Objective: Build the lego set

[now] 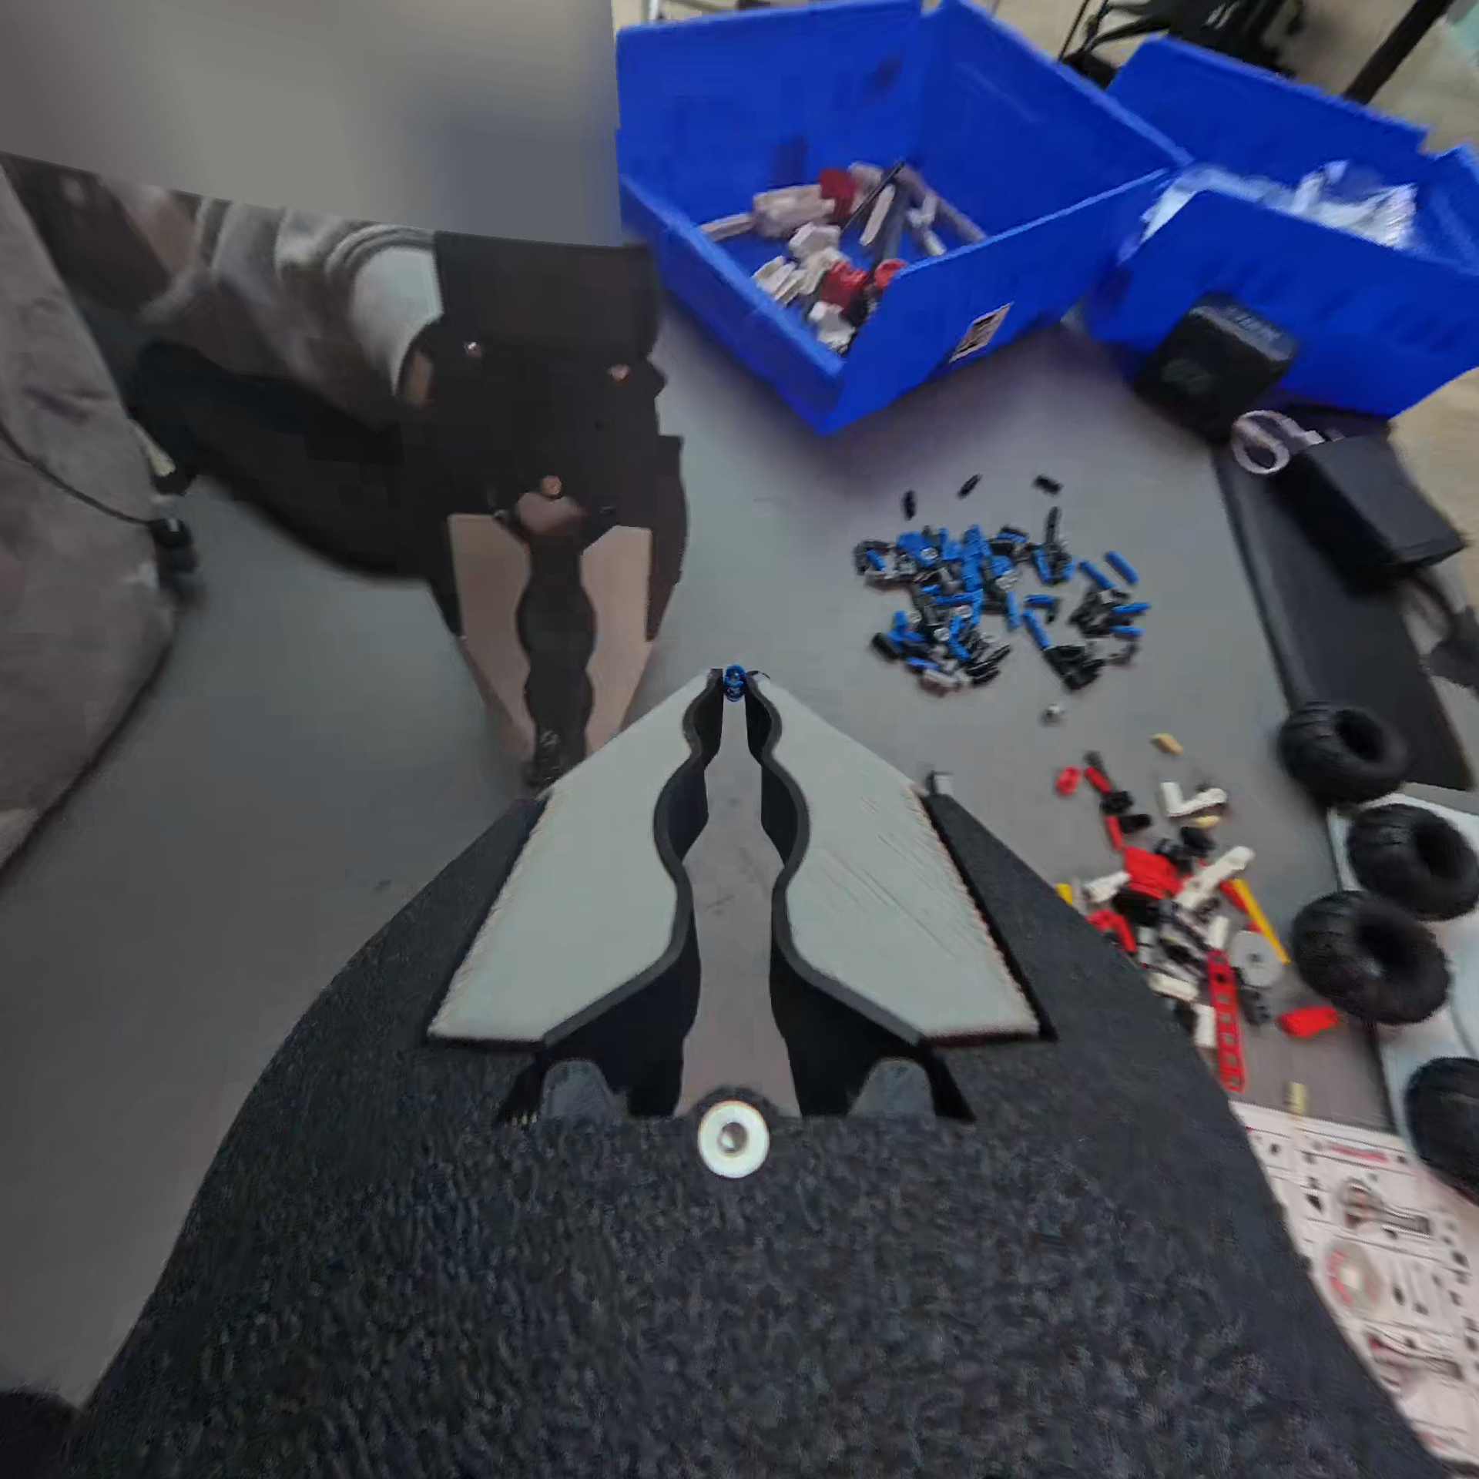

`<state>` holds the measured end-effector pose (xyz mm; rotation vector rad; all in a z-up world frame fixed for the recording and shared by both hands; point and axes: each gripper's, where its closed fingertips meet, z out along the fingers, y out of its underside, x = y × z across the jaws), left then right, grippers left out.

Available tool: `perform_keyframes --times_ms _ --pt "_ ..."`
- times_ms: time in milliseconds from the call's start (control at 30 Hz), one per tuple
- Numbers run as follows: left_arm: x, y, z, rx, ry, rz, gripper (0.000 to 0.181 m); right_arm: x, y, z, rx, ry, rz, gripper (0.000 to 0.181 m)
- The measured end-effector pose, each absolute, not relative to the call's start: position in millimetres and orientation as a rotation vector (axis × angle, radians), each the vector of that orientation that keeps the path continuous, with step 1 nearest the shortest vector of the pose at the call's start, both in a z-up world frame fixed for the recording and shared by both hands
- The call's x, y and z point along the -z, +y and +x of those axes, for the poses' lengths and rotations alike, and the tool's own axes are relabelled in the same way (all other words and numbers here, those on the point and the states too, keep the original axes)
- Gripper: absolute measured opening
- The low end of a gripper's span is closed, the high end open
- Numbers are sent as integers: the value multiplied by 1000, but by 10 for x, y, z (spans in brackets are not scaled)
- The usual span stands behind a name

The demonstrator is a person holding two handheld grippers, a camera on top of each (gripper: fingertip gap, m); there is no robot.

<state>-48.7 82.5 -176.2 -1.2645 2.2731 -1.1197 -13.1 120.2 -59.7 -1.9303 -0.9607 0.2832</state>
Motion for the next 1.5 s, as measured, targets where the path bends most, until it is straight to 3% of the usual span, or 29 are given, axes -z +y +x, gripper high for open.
perform_keyframes --times_ms 133,433,1300,1500 --pt "1750 796 -492 1112 2280 -1219 16 1202 873 -414 -321 -1092 -2019 5" --pt "1703 789 -477 1115 2251 -1181 13 1441 857 -543 -372 -1142 -2075 5" --pt "1720 788 -476 1094 2253 -1177 7 1518 751 -382 -272 -1320 -2271 4" --pt "1580 787 -476 1206 2195 -1191 23 1366 795 -459 -243 -1308 -2190 4"
